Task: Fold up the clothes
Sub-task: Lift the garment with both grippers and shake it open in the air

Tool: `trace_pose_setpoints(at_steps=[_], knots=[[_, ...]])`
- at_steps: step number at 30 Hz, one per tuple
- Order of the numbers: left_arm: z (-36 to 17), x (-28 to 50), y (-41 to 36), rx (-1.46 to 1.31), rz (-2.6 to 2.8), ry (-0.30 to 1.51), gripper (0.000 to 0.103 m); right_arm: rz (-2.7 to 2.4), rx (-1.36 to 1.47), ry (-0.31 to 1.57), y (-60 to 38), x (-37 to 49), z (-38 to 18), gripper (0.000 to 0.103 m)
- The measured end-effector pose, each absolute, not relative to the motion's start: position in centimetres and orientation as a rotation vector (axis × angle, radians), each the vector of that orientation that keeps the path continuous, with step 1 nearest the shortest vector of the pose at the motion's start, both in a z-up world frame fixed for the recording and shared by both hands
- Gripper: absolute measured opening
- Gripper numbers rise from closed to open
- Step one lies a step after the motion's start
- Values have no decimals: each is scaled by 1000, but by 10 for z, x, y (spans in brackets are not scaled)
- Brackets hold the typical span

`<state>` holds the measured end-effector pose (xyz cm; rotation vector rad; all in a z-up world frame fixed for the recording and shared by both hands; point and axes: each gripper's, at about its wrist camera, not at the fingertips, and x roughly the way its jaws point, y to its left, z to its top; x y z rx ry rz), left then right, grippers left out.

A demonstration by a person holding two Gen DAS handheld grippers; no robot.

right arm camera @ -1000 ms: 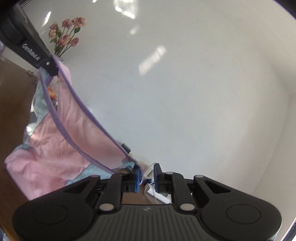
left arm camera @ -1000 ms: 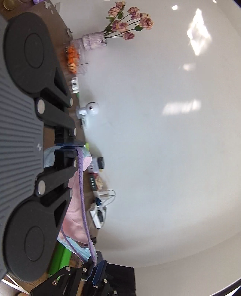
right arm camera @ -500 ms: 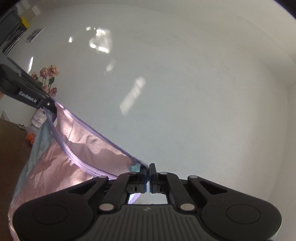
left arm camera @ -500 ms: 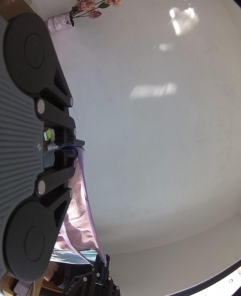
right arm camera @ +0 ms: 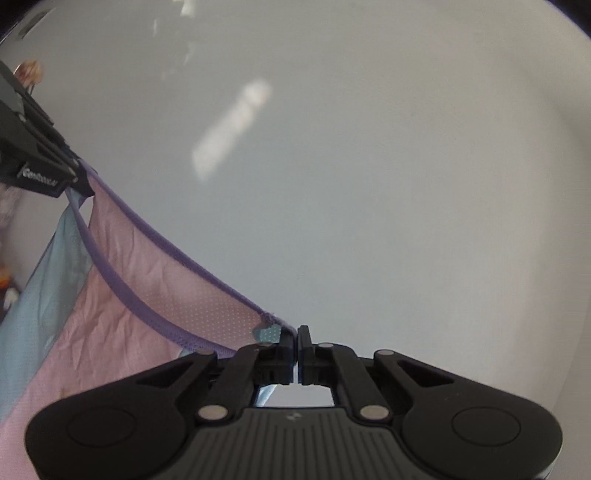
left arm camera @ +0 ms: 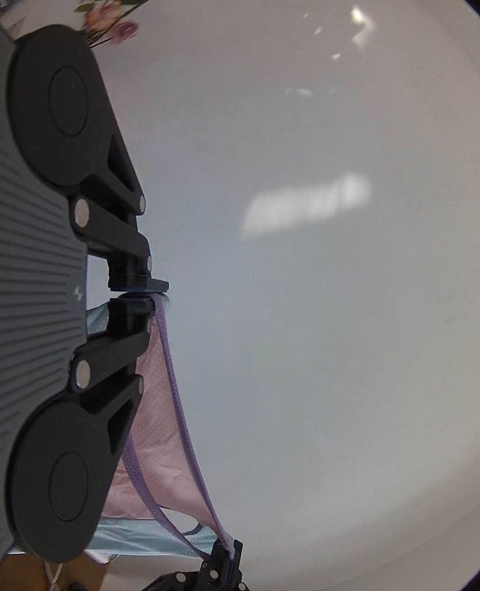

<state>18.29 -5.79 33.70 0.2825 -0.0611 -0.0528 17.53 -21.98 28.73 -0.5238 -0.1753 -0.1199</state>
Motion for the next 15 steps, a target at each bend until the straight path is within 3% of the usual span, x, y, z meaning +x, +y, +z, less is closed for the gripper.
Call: trace_pose_setpoints(at_steps=[4,8,11,15], knots=[[386,113,-51,283,-68,-287,2,-168,-508,-438,-218,119,326,1],[368,70,-41,328,-134,-292,2,-111,-516,-425,-224,73,314,1],[318,57,-40,360,-163,-159,2,-26,-550,-279,-225,55,269,1],[193,43,-33,348,-229,159,2,98,-587,24,-224,31,155,1]])
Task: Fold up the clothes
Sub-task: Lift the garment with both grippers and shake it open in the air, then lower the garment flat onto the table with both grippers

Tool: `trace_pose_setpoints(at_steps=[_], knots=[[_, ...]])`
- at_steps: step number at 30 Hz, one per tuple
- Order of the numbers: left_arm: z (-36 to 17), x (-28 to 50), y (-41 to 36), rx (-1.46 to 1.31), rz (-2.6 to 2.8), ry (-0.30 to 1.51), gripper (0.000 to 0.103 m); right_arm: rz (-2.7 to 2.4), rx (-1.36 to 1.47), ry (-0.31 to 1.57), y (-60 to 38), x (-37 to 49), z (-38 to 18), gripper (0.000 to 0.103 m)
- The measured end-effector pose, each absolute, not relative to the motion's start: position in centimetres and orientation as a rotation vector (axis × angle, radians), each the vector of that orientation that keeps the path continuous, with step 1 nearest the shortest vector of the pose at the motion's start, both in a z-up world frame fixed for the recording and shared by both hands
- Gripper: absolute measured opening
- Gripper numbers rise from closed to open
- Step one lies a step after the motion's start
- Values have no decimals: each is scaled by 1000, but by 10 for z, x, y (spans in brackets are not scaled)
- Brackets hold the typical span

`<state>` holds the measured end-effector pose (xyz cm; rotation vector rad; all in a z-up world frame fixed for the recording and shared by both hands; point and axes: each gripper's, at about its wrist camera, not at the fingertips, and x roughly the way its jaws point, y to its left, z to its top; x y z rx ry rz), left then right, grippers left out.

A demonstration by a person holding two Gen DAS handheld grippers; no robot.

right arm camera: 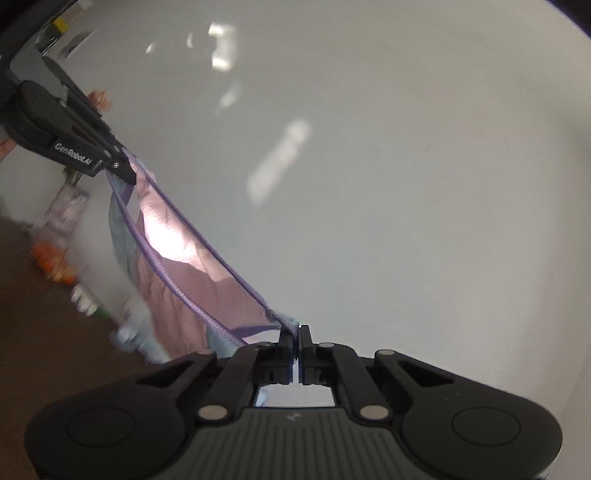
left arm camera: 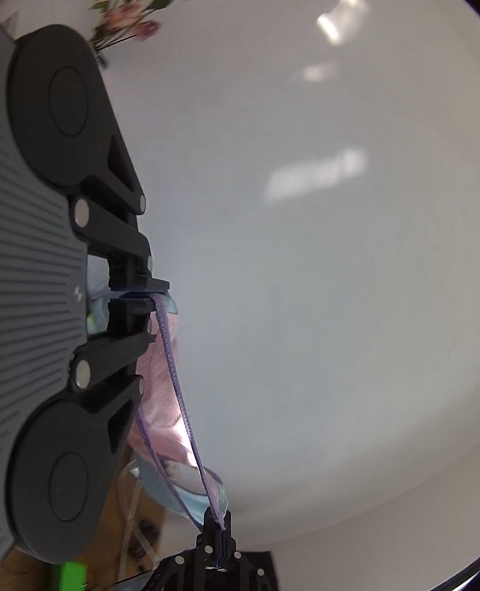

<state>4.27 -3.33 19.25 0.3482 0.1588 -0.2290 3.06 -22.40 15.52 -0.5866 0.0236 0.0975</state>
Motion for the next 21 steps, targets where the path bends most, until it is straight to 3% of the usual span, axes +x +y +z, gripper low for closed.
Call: trace_pose_setpoints(at_steps=[4,8,10,11,12,14,16,21], knots=[[70,1,-33,308,-283,448,2,162,-595,227,-224,-27,52,1],[21,-71,-14,133,-376,634,5,276,-524,387,-236,-93,5,1],[18,-94,-7,54,-456,680,21,373,-489,445,-244,-125,3,1],[27,-101,2,14,-502,683,37,436,-476,476,-247,-135,7,7],[35,-108,10,-26,-548,685,41,472,-454,494,-252,-143,11,10],[55,-116,34,-110,-597,678,42,500,-389,502,-270,-161,29,34],[71,-106,47,-169,-562,646,53,517,-282,472,-296,-159,58,40],[84,-43,27,-83,-470,609,57,445,-86,448,-318,-115,67,41]])
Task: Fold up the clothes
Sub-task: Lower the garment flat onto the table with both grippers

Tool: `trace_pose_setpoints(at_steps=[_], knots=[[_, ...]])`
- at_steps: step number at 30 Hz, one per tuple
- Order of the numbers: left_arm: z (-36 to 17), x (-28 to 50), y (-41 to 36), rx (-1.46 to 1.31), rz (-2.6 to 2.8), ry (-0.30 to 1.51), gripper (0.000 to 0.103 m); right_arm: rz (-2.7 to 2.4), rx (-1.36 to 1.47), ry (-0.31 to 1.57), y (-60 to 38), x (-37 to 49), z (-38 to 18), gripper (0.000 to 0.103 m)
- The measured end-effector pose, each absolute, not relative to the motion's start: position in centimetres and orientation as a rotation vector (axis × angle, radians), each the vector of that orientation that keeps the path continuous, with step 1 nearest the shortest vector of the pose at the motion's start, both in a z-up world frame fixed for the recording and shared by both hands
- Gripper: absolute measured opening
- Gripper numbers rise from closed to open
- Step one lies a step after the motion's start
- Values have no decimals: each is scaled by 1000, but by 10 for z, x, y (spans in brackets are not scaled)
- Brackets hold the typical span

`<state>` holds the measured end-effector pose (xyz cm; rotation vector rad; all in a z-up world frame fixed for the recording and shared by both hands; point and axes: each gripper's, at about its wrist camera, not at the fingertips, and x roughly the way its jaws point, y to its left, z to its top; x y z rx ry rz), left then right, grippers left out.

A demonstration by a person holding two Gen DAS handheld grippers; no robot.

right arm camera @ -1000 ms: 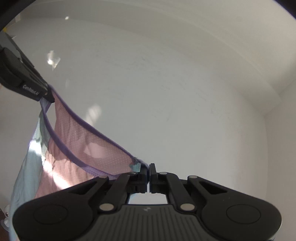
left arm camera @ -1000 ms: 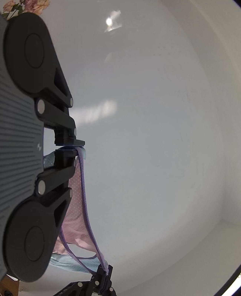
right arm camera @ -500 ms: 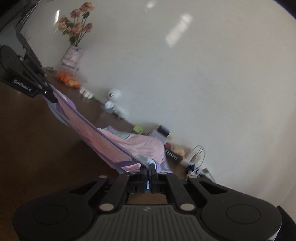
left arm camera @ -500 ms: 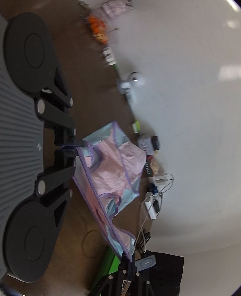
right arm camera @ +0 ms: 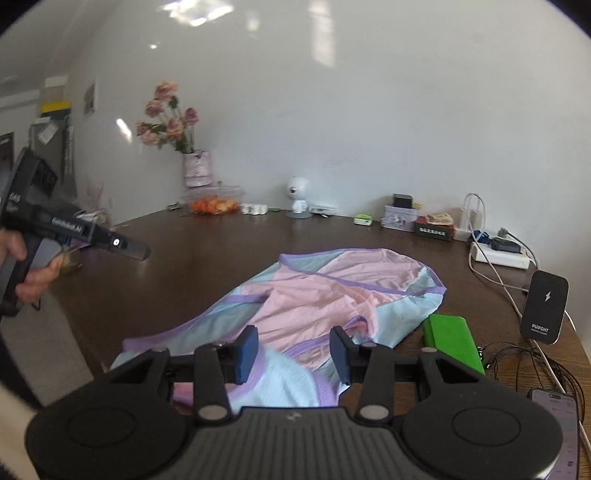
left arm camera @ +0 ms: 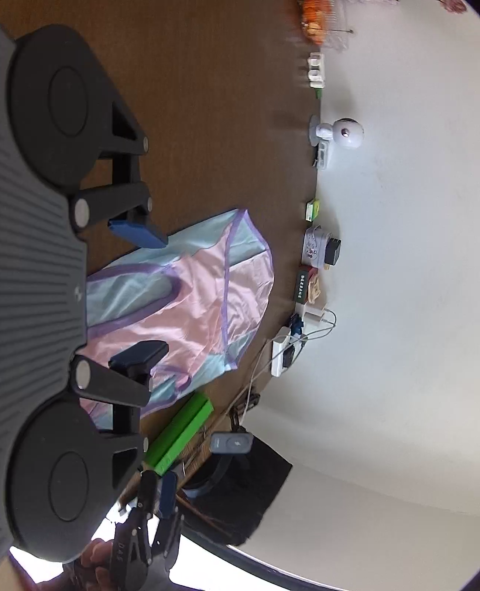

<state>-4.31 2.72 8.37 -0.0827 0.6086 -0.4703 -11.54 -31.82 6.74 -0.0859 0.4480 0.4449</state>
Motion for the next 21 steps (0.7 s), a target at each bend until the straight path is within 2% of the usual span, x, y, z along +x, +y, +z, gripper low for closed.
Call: trace_pose_setpoints(at_steps=[5,7,8,9,11,13,21], knots=[[33,5,-23,136,-348,696,52,325,-142,534,-300,-61,47,37],[21,11,-28,186,-335,702,30,249,-208,570,-291,-47,34,37],[17,15,-28,195,-328,711,7,222,-238,588,-287,-39,25,36],[15,18,-25,185,-323,712,5,205,-252,608,-285,-33,18,36],[15,22,-15,158,-297,705,4,204,-216,643,-287,-22,11,19],[16,25,3,124,-237,702,3,213,-180,666,-289,-10,5,11],[25,3,81,33,-3,729,3,248,-279,651,-253,51,3,8]])
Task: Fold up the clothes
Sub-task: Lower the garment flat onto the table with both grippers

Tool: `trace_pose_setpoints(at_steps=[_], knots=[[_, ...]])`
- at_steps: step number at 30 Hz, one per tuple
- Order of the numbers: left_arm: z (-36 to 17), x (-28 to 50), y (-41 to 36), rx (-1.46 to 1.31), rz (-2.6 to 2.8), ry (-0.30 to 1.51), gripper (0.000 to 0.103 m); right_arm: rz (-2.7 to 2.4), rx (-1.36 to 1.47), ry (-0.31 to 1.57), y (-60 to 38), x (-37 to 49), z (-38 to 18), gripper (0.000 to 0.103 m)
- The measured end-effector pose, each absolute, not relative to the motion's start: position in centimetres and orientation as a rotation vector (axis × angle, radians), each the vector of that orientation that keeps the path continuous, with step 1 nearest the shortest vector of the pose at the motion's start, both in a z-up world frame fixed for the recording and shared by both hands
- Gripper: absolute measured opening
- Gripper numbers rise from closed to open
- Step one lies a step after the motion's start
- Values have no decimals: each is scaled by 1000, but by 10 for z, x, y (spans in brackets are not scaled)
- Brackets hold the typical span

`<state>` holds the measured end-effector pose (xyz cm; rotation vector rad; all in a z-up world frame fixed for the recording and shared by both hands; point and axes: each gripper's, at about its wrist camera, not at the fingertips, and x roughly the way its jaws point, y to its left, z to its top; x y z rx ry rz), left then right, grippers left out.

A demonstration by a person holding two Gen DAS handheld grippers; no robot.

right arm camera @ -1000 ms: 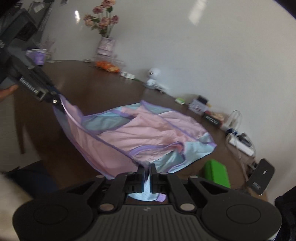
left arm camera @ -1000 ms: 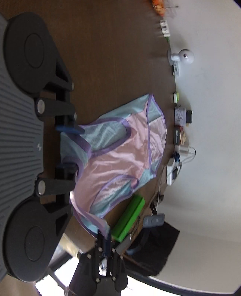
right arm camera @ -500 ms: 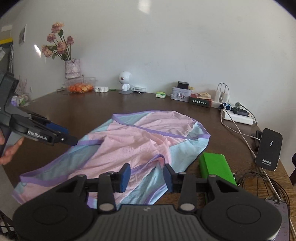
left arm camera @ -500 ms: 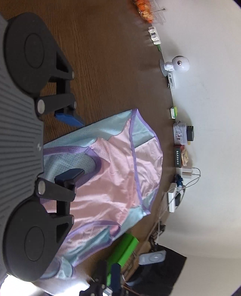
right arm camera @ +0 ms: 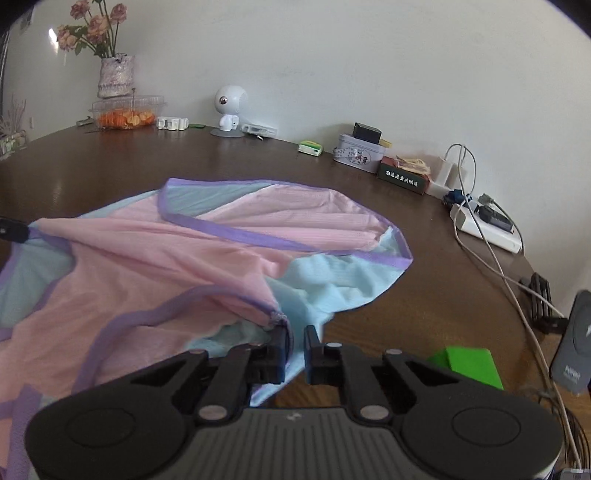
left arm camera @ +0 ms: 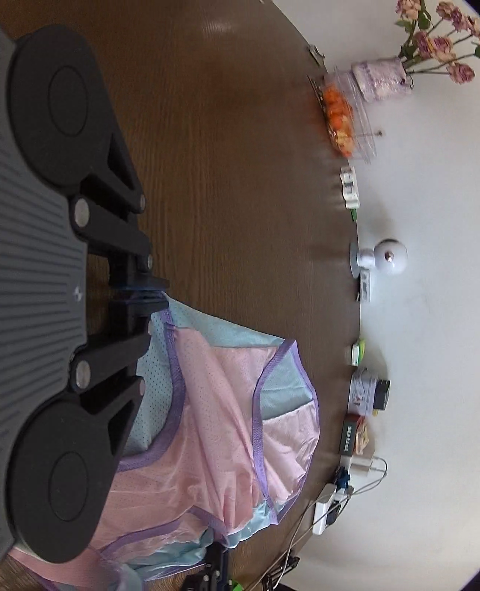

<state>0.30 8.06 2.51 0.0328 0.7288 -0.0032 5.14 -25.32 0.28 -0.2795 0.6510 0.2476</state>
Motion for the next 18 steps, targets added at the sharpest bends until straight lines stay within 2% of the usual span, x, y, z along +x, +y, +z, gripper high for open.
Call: trace_pose_setpoints(at_steps=[4,5,6,8,12,15,18], knots=[[37,-15,101,-60,-98,775,6,275,-345,643,-229,74,7,8],[45,-18,105,-90,-121,751,12,265,-389,639,-224,73,9,9],[53,-16,109,-109,-132,727,28,258,-425,640,-222,71,11,11],[64,2,111,-84,-126,683,48,272,-423,656,-225,64,18,22],[60,81,93,17,-139,687,48,372,-220,676,-241,52,33,27],[47,146,71,56,-167,739,50,322,-215,657,-248,45,40,28],[28,192,52,152,-129,743,54,246,-208,658,-265,44,45,33]])
